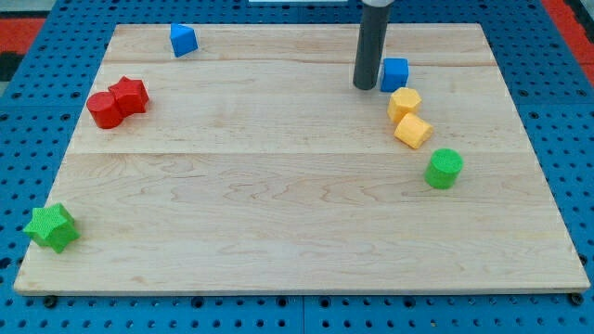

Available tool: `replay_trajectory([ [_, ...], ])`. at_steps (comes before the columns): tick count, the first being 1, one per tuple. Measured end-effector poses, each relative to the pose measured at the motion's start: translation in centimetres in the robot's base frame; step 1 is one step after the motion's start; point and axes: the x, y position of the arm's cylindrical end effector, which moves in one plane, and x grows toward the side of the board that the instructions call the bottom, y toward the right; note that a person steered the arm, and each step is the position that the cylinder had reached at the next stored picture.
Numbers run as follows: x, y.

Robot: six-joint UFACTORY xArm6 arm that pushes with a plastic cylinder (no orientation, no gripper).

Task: Separate the yellow blocks

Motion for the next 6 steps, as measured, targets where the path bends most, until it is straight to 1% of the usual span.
replay_trajectory([
  [1, 4.4, 0.0],
  [2, 5.7, 0.8],
  [5, 4.0, 3.9],
  [6, 4.9, 4.3],
])
